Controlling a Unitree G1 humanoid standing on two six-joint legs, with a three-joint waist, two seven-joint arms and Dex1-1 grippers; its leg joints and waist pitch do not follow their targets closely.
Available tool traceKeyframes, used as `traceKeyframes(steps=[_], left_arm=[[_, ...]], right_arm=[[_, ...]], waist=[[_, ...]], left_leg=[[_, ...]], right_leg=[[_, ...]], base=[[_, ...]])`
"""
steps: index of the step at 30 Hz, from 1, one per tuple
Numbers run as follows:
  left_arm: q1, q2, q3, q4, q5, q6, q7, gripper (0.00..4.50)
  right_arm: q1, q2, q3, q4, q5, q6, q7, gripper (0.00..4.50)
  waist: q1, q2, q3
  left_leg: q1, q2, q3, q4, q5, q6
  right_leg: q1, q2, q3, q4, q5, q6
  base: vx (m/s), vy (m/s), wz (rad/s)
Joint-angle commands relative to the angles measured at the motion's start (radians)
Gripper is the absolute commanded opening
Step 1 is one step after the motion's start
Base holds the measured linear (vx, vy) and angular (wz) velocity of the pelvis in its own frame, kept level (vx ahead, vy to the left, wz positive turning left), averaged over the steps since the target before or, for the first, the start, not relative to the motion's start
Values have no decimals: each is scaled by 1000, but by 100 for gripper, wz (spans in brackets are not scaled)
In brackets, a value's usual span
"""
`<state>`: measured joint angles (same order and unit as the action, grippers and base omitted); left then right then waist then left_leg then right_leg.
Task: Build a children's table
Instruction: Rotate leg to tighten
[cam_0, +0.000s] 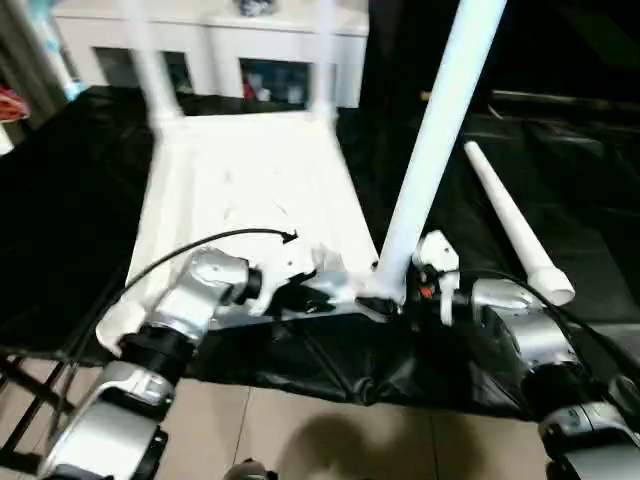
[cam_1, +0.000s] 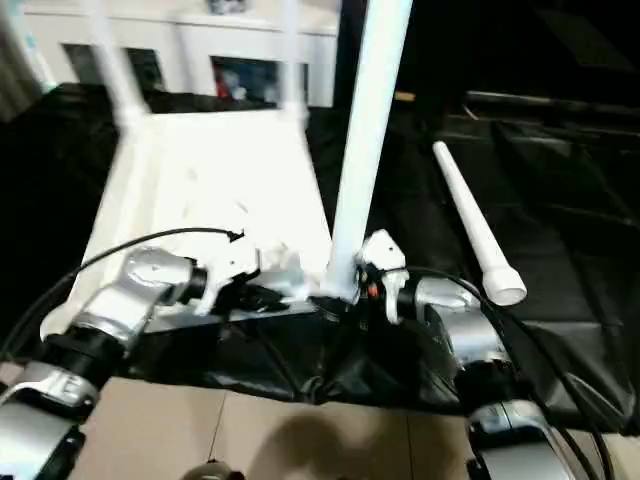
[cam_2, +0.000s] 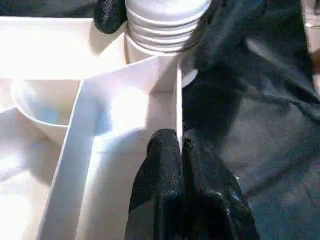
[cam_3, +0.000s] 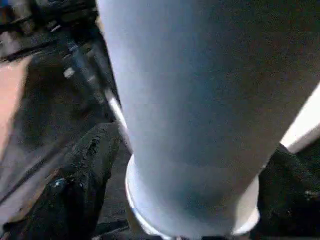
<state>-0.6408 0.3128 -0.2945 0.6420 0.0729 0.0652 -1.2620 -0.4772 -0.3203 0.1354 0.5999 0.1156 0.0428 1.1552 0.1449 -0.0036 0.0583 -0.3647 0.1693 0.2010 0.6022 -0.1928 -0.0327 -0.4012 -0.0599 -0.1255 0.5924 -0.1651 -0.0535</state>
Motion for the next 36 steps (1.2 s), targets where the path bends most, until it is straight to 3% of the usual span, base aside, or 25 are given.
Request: traceKeyframes(steps=[1, 3, 6, 11, 17, 21, 23, 26, 29, 31, 34, 36], left_arm=[[-34, -34, -37, -44, -27, -24, -31, 0], [-38, -29, -37, -39, -26, -28, -49, 0], [-40, -27, -39, -37, -29, -27, -59, 0], [-36, -26, -39, -41, -36, -22, -81, 0], [-29, -32, -30, -47, -36, -14, -74, 0], [-46, -65, -13, -28, 4, 11, 48, 0], [-54, -81, -2, -19, 7, 25, 88, 0], [-66, -126, 15, -4, 14, 47, 175, 0], [-76, -172, 24, 9, 28, 77, 273, 0], [-87, -232, 44, 24, 45, 131, 408, 0], [-89, -305, 69, 27, 62, 187, 564, 0], [-83, -321, 70, 22, 65, 190, 587, 0]], right_arm=[[12, 22, 91, -43, -7, 15, 79, 385], [19, 15, 102, -62, -9, 28, 99, 360], [24, 10, 106, -79, -1, 50, 112, 360], [39, -2, 111, -117, 13, 86, 137, 307], [54, 9, 97, -118, 20, 99, 123, 282], [23, 80, 18, -45, 25, 87, -50, 278], [11, 105, -9, -17, 26, 85, -117, 277], [-11, 160, -51, 48, 16, 64, -263, 277], [-36, 204, -71, 112, -15, 48, -407, 276], [-70, 259, -98, 181, -52, 34, -586, 276], [-116, 326, -137, 258, -77, 33, -815, 276], [-124, 346, -140, 267, -77, 23, -835, 276]], waist=[[-2, -4, -71], [-3, -4, -71], [-1, -4, -72], [1, -6, -71], [2, -6, -71], [-4, -6, -66], [-11, -10, -65], [-24, -6, -63], [-43, -7, -66], [-53, -3, -66], [-61, -5, -68], [-57, -8, -72]], left_leg=[[16, 85, -39, -68, -157, 77], [16, 85, -40, -68, -157, 74], [15, 84, -40, -68, -146, 75], [17, 84, -39, -67, -152, 74], [16, 83, -40, -68, -156, 69], [19, 83, -42, -70, -178, 56], [22, 77, -43, -70, -197, 42], [22, 77, -49, -74, -217, 27], [18, 78, -51, -76, -213, 25], [22, 77, -48, -74, -207, 27], [21, 76, -45, -73, -181, 28], [20, 70, -42, -70, -167, 45]], right_leg=[[53, -124, 77, -86, -354, -111], [53, -123, 76, -86, -358, -108], [54, -123, 76, -85, -353, -105], [53, -123, 76, -88, -371, -96], [52, -124, 74, -92, -396, -85], [47, -126, 73, -97, -424, -87], [51, -129, 70, -108, -488, -69], [53, -129, 63, -116, -535, -50], [56, -128, 66, -111, -485, -66], [52, -127, 70, -108, -443, -87], [53, -125, 74, -101, -388, -119], [56, -124, 73, -100, -367, -118]], base=[[0, 0, 0], [0, 0, 0], [0, 0, 0], [0, 0, 0], [0, 0, 0], [0, 0, 0], [0, 0, 0], [0, 0, 0], [0, 0, 0], [0, 0, 0], [0, 0, 0], [0, 0, 0]])
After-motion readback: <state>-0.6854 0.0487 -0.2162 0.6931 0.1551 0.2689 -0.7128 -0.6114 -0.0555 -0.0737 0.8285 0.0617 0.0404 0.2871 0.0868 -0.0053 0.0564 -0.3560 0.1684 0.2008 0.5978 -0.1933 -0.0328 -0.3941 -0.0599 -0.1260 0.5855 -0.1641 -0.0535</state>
